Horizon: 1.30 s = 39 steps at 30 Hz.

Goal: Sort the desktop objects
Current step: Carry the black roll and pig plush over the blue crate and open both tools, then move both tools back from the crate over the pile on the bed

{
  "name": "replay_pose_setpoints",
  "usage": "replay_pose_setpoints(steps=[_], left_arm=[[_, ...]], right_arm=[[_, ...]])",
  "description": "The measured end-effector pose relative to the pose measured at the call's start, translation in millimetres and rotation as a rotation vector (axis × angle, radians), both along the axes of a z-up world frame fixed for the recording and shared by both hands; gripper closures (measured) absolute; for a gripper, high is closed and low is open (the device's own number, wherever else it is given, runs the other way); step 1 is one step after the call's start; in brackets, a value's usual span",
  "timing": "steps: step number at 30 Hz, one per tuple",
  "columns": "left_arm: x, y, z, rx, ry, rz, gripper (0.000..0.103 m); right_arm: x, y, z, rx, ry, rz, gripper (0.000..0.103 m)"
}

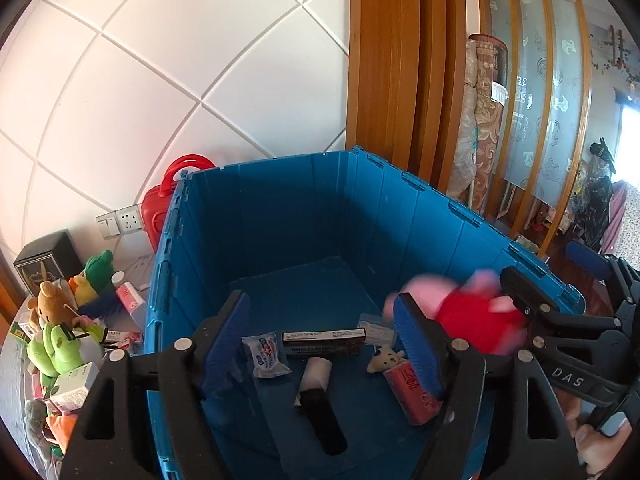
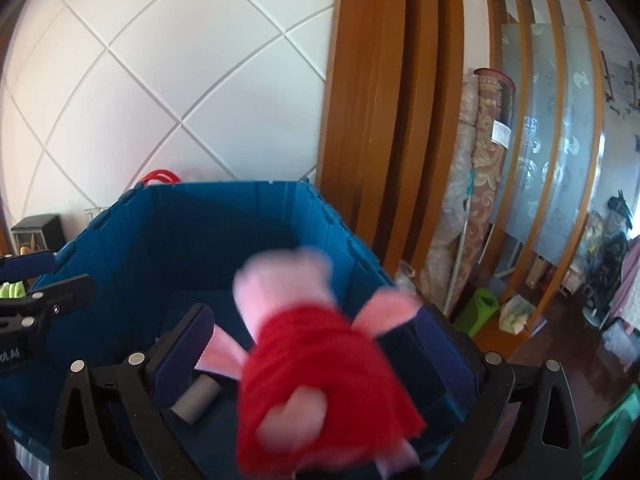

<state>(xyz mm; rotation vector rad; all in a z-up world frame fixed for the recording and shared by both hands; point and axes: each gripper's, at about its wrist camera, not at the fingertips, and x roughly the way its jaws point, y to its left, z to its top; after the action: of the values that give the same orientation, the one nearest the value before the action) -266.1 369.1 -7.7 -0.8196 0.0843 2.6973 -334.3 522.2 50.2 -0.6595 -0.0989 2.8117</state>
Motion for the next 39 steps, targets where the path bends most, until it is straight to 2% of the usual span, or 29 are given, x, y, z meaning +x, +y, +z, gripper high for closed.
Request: replay_pose_setpoints(steps=[10,19,21,24,30,35,39], left_arm=[[20,-36,10,0.010,0.042,0.016,0.029],[45,-98,15,0.021,0.071,0.043,0.029],[52,-119,14,0.022,0.077,0.061,0.029],[62,-151,11,0.024,0.078,0.085,0.023],[84,-243,-7,0.018,0.058,0.153,0.022],[100,-331,-34,-0.003,-0.002,0.208,0.022],[106,-388,-65,-0.035,-0.072,0.249,0.022]], right_arm=[[14,-27,4,-0.016,-0.005,0.019,0.000],[29,-87,11,-0.013,0.003,0.081,0.000],[33,-106,12,-0.008,0.002,0.099,0.000],[39,-141,13,0.005,0.005,0.130,0.000],[50,-222,6,0.005,-0.004,0.199,0.000],[58,-300,-8,-0.011,-0.014,0.269,0.000],[58,-351,-34,-0.025,-0.066,0.295,0.000]])
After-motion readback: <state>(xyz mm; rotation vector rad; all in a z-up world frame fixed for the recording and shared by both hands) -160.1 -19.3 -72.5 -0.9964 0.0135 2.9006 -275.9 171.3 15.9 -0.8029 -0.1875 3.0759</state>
